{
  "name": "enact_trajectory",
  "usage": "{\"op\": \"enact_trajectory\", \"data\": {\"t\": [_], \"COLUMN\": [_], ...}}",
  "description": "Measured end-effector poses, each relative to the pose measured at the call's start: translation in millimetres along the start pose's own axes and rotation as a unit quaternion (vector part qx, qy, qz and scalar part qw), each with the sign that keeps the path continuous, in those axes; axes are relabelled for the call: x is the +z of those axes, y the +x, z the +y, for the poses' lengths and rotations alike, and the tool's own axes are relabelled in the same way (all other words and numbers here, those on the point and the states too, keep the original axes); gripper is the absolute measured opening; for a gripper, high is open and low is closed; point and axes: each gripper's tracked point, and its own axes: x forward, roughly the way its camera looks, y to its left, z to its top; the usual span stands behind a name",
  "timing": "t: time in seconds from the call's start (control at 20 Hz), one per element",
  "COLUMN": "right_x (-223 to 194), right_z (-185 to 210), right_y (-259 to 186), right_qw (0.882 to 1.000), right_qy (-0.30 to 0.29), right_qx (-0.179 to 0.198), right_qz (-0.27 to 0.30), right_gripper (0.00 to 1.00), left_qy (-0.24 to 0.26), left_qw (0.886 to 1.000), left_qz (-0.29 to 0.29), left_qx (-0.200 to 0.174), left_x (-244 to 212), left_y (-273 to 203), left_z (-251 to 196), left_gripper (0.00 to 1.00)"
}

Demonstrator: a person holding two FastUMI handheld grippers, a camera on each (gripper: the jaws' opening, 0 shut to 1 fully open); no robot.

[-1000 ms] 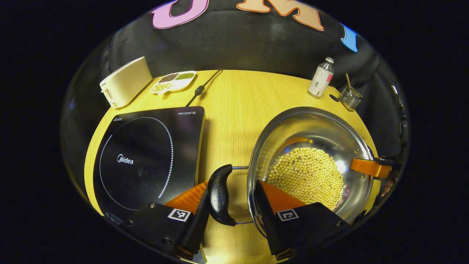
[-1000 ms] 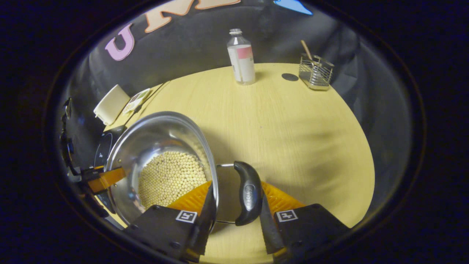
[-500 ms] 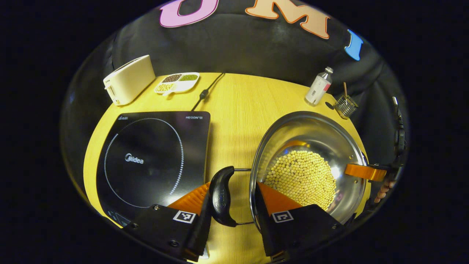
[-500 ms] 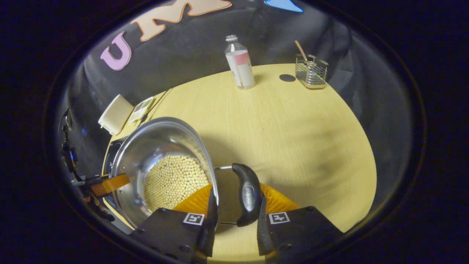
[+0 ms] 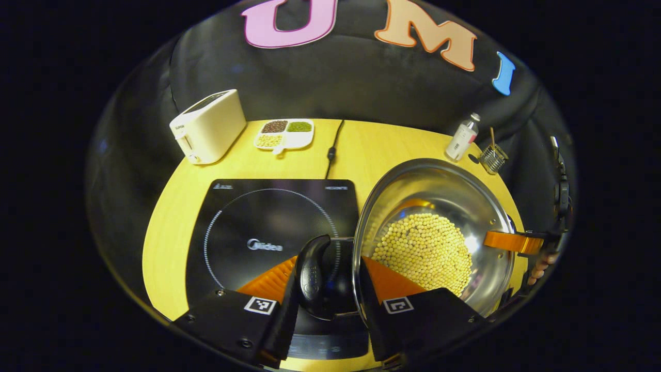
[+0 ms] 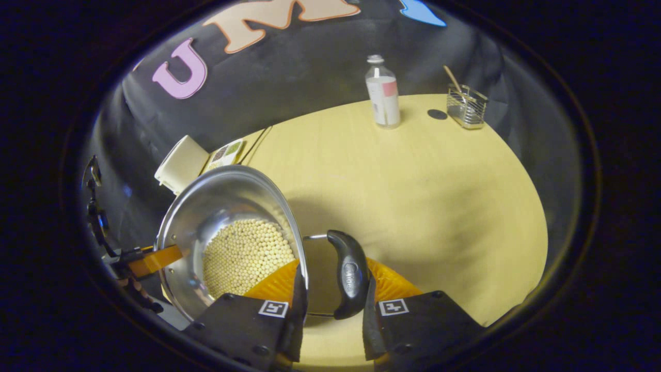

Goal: First push the handle of the pot to place it horizontally, then grasp the pot with both hands and set it on the induction cooktop.

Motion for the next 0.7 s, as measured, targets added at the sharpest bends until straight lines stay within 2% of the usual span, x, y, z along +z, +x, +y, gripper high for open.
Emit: {"op": "enact_trajectory", "data": {"t": [0.05, 0.1, 0.35, 0.4, 0.5, 0.55, 0.7], "right_x": [-5, -8, -29, -30, -34, -36, -35], "right_z": [17, 35, 121, 135, 157, 167, 187], "right_y": [0, 0, 17, 21, 26, 28, 36], "right_qw": [1.000, 1.000, 1.000, 0.999, 0.999, 0.999, 0.999], "right_qy": [0.004, 0.006, 0.013, 0.010, 0.006, 0.003, -0.005], "right_qx": [-0.005, -0.010, -0.027, -0.030, -0.036, -0.039, -0.042], "right_qz": [0.001, 0.001, 0.005, 0.005, 0.008, 0.010, 0.010], "right_gripper": [0.48, 0.44, 0.48, 0.44, 0.44, 0.49, 0.44], "left_qy": [0.003, 0.005, 0.023, 0.022, 0.010, 0.007, 0.002], "left_qw": [1.000, 1.000, 1.000, 1.000, 1.000, 1.000, 1.000], "left_qz": [0.000, 0.001, -0.005, -0.004, -0.002, 0.003, -0.009], "left_qx": [-0.004, -0.008, -0.015, -0.016, -0.019, -0.018, -0.021], "left_x": [2, 6, 18, 18, 15, 12, 15], "left_y": [-1, -2, 3, 5, 5, 7, 13], "left_z": [16, 34, 118, 131, 154, 163, 182], "left_gripper": [0.63, 0.61, 0.60, 0.60, 0.61, 0.62, 0.60]}}
